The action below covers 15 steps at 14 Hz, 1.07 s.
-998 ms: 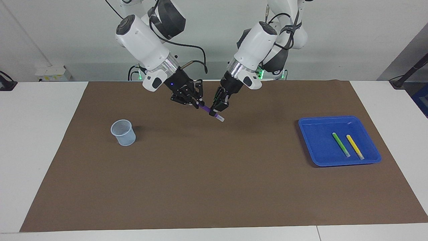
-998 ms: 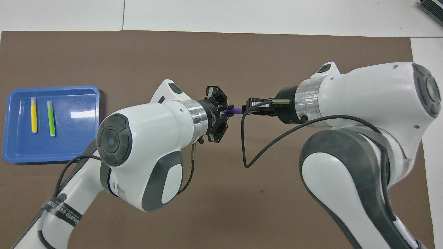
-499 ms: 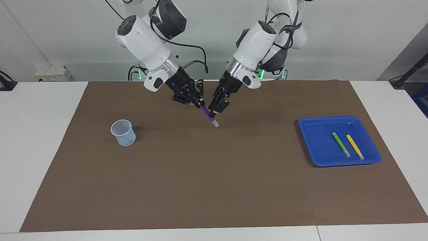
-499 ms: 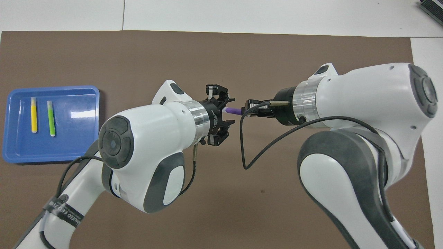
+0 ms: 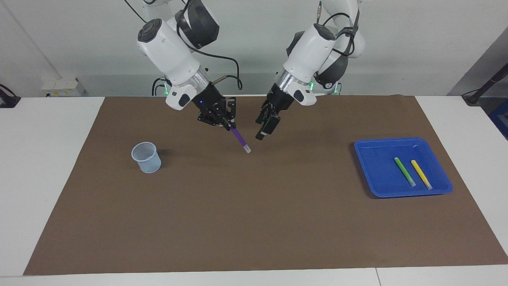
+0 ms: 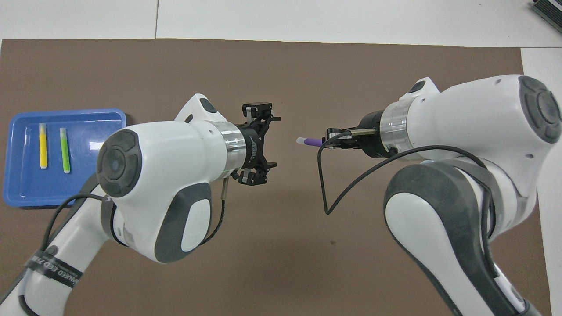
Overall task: Transfer and insert pens with both arms
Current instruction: 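Move the pen over the cup while the left gripper withdraws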
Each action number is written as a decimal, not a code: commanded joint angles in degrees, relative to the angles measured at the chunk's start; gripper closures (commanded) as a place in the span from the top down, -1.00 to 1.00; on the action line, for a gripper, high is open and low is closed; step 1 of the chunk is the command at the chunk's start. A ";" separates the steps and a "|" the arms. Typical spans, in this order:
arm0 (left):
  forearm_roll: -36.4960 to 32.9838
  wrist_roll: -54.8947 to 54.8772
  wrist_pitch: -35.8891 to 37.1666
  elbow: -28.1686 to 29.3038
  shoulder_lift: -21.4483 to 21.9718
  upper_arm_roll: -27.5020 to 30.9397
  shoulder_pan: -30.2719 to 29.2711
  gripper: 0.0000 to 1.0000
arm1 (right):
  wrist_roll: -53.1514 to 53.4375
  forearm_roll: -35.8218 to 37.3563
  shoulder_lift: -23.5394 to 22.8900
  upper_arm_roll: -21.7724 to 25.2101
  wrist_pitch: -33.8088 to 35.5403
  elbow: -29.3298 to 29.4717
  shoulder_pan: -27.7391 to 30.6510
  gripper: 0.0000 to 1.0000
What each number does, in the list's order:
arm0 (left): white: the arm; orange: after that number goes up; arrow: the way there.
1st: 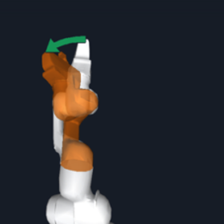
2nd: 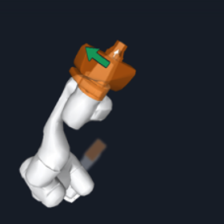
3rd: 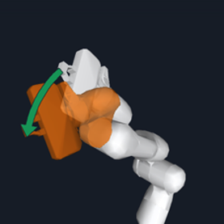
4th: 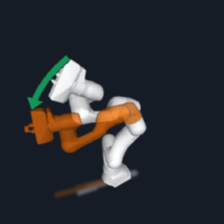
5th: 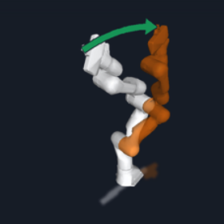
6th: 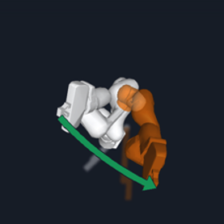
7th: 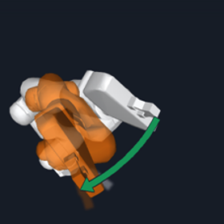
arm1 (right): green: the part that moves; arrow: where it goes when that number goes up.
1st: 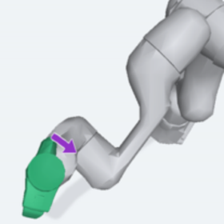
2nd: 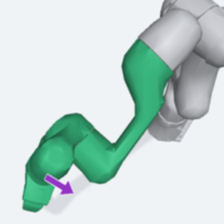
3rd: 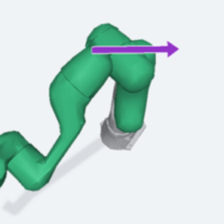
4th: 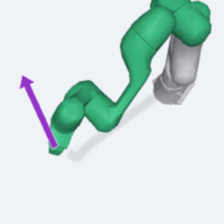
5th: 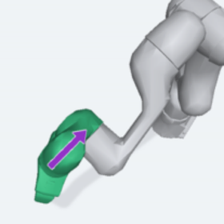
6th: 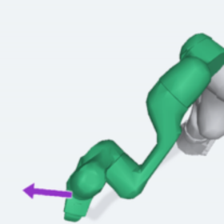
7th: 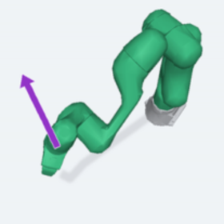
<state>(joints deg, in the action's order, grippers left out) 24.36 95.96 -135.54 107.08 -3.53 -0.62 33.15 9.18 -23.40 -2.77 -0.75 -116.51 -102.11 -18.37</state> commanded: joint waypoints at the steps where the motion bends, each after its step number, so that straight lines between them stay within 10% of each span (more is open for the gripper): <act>1: -0.02 -13.02 8.59 0.50 2.55 -0.09 -5.79 1.00 | -3.64 4.22 1.01 -0.22 3.99 0.42 3.16 -1.00; 15: -20.31 -81.44 23.30 0.59 3.97 -0.09 -34.38 1.00 | -13.22 24.88 5.58 0.05 15.00 0.16 9.49 -1.00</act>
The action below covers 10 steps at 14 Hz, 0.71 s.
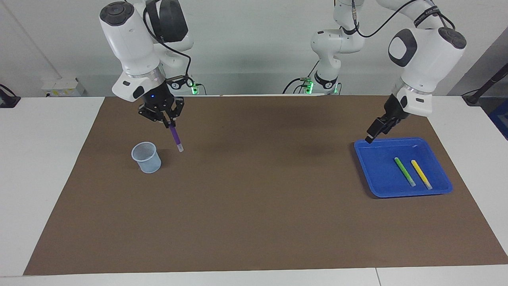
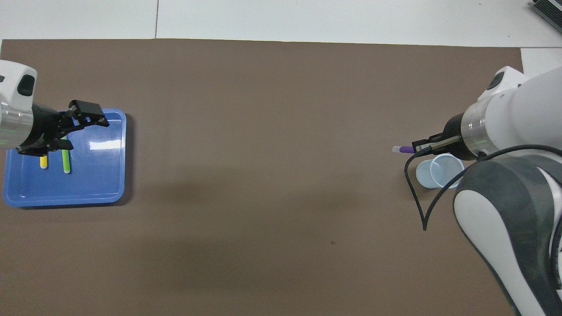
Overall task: Transfer and insert pens with both arms
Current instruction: 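Move the pen over the cup while the left gripper withdraws, then lower the purple pen into the clear cup with the right gripper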
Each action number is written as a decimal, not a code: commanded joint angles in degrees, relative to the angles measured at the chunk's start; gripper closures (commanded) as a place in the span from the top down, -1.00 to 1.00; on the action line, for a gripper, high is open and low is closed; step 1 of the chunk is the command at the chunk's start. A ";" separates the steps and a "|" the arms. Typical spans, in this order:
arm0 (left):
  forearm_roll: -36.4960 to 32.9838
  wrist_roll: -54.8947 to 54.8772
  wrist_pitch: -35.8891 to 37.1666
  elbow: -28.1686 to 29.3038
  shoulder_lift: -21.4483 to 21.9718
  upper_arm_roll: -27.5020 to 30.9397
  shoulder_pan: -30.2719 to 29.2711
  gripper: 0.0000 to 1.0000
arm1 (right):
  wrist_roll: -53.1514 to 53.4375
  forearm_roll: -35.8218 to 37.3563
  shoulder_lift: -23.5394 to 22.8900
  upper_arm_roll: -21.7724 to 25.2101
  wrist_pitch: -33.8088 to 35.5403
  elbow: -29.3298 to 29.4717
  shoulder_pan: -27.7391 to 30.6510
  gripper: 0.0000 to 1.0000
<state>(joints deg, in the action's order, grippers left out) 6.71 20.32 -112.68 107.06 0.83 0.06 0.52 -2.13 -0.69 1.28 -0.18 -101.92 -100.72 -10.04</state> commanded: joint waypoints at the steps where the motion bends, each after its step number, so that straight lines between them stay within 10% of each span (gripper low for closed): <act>1: -3.80 -6.43 -0.08 0.69 -1.00 -0.77 -2.71 1.00 | -2.35 3.40 1.71 -0.52 0.32 -1.49 1.94 -1.00; 10: -10.67 -24.02 -10.97 2.72 -8.37 -0.77 -11.59 1.00 | -9.90 6.58 4.16 -0.52 -2.57 -7.46 7.92 -1.00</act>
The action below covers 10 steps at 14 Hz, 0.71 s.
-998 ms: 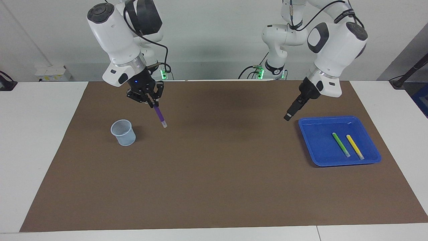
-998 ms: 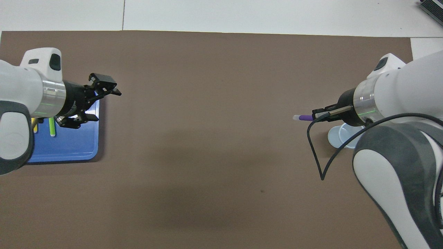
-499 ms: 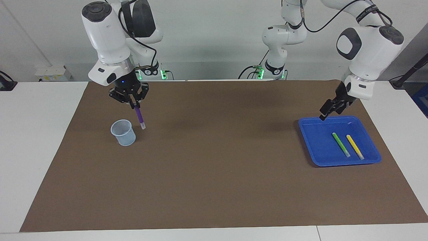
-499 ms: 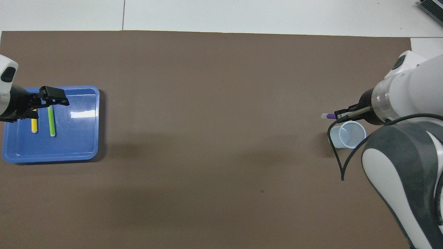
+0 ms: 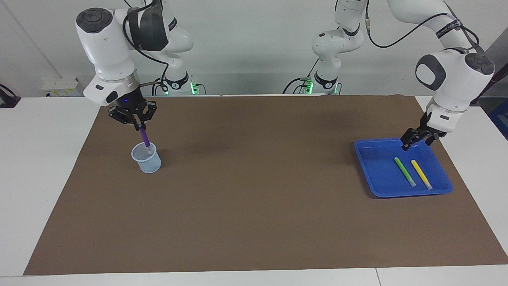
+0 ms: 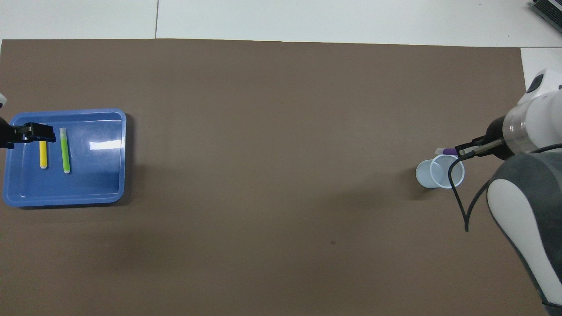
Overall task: Transfer and insert pens with both arms
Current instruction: 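Lower the purple pen into the clear cup with the right gripper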
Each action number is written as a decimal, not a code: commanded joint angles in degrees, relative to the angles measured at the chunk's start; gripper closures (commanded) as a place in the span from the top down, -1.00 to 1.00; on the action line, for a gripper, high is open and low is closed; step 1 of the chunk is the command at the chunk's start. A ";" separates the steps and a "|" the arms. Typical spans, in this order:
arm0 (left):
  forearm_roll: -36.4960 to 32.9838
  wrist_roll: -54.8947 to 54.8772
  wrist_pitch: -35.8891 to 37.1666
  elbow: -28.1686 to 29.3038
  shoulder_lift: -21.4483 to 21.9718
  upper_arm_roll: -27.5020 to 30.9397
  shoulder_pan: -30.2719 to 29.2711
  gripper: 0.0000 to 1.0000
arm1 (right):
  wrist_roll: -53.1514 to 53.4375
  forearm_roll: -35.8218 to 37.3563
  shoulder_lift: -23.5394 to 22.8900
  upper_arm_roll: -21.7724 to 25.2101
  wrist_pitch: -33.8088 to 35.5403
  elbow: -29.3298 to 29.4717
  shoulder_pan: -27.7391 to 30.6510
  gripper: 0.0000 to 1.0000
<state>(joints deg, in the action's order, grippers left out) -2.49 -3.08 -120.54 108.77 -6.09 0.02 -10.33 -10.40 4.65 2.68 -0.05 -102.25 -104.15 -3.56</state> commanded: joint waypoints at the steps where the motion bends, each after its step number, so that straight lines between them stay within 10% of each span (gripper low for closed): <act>1: -1.46 -0.70 -4.77 2.31 -2.34 -0.72 -1.44 1.00 | -1.90 1.24 3.37 -0.65 -2.95 -5.18 1.80 -1.00; 10: -1.46 -0.78 -17.87 2.15 -11.48 -0.73 -2.86 1.00 | -4.09 1.33 6.46 -0.57 -7.71 -13.01 3.29 -1.00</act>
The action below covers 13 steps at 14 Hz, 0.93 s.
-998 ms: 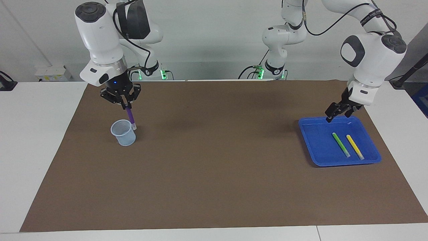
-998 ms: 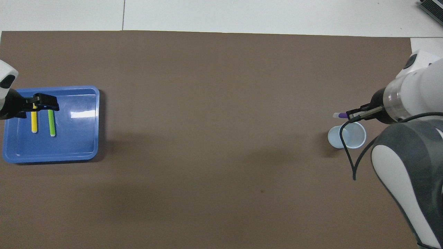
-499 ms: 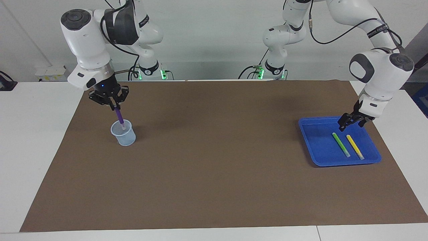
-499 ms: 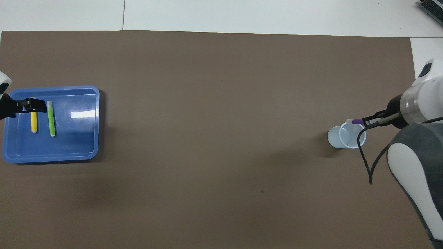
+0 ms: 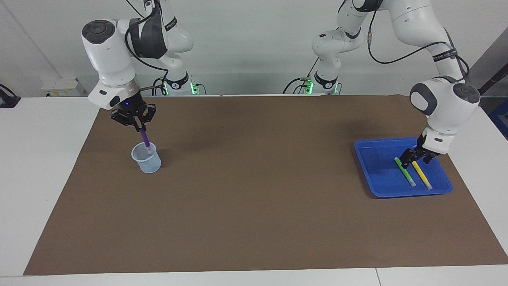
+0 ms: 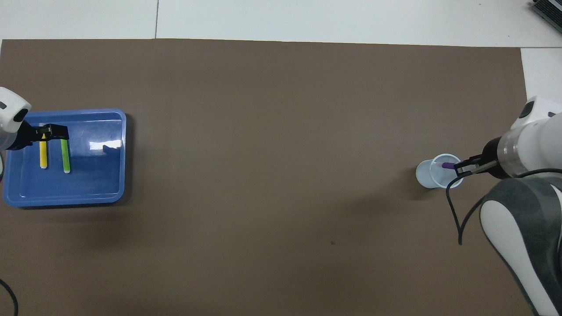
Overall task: Transfer and insert pens with both arms
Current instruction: 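Lower the purple pen into the clear cup with the right gripper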
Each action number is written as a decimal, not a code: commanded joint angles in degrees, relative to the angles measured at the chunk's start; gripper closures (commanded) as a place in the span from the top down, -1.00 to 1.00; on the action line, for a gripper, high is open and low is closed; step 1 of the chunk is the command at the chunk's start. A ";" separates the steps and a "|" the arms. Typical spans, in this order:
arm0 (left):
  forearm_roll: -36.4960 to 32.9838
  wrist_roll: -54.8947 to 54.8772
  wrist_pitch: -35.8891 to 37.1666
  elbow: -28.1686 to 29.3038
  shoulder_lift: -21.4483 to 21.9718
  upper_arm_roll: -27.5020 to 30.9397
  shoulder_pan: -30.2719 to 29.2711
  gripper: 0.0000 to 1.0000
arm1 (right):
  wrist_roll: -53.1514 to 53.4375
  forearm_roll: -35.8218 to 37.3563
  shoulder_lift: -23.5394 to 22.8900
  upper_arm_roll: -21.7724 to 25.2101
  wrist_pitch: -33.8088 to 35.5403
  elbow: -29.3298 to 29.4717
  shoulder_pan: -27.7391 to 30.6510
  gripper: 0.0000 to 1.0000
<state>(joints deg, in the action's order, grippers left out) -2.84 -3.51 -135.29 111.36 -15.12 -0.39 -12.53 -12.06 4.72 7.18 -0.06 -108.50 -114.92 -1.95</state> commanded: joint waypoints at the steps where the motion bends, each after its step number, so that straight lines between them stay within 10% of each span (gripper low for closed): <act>1: -1.11 -0.36 -4.01 -0.44 -2.98 -0.31 -0.82 1.00 | -2.71 1.26 1.87 -0.56 -1.80 -2.41 2.30 -1.00; 13: -1.20 -3.43 -8.68 5.01 -4.66 -0.31 -2.76 0.54 | -3.68 1.96 0.47 -0.56 -11.27 -9.26 3.53 -1.00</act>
<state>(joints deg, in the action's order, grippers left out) -2.91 -5.34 -141.97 114.38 -20.45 -0.20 -13.80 -14.51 4.99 7.46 -0.03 -116.90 -122.10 0.49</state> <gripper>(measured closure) 0.185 0.815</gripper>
